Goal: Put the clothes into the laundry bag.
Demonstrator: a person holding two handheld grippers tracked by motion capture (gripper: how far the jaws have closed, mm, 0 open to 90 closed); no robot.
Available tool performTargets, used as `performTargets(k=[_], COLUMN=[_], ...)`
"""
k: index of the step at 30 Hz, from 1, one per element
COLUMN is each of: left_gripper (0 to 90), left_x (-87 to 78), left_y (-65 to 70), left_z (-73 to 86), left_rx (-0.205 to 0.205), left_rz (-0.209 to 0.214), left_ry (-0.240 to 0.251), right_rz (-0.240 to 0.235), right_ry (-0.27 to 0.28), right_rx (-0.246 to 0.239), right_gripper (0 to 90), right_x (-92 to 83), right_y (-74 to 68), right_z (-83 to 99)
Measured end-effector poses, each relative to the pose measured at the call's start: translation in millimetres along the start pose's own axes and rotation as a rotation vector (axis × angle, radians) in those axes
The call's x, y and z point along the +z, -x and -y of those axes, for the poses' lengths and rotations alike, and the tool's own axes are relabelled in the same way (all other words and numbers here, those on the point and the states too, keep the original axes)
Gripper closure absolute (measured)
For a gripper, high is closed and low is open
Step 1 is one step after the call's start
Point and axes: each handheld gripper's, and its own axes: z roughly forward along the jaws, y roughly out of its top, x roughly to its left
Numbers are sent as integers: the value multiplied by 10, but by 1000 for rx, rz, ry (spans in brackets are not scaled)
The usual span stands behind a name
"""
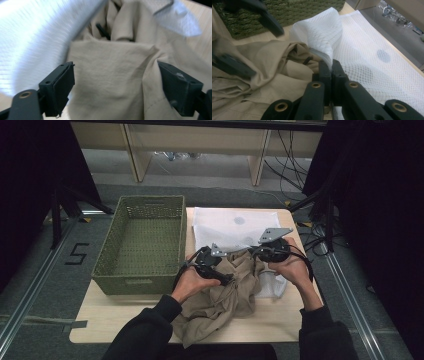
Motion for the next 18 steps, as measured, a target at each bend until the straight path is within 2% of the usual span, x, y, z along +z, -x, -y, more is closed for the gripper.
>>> performTargets(k=[1, 2, 3, 4, 5, 6, 7, 9, 11, 13, 14, 15, 16, 17, 18], left_gripper=[151, 150, 193, 355, 485, 585, 665, 755, 791, 803, 808, 811, 813, 812, 807], left_x=[78, 145, 199, 244, 255, 257, 247, 221, 201, 189, 175, 159, 149, 172, 174], left_y=[1, 21, 56, 115, 151, 185, 200, 214, 191, 118, 49, -18, -87, -127, -167], left_z=[7, 8, 7, 6, -4, -17, -34, -62, -119, -171, -196, -211, -220, -219, -216], left_rx=[14, 17, 23, 44, 69, 78, 69, 55, 39, 20, 26, 3, -30, -103, -129], left_rz=[28, 28, 31, 35, 13, 4, 21, 33, -15, -64, -94, -131, -146, -154, -151], left_ry=[-17, -27, -34, -28, -39, -28, -8, 15, 51, 64, 63, 62, 72, 131, 142], right_rz=[-2, -3, -1, 3, 0, -3, -7, -14, -24, -25, -26, -19, -22, -26, -28], right_ry=[-1, 0, -2, -2, -4, -7, -5, 4, 7, 24, 24, 22, 26, 34, 33], right_rx=[5, 1, -1, -8, -7, -11, -17, -36, -17, -52, -40, -25, -25, -34, -23], right_gripper=[900, 900, 900, 900, 900, 900, 900, 900, 900, 900, 900, 900, 900, 900, 900], right_x=[2, 6, 10, 18, 25, 28, 32, 32, 8, -8, -27, -54, -76, -95, -114], right_y=[-3, -1, 0, -1, -15, -26, -36, -54, -83, -86, -98, -106, -106, -100, -101], right_z=[2, 4, 6, 9, 6, 3, -4, -26, -54, -78, -85, -90, -93, -92, -90])
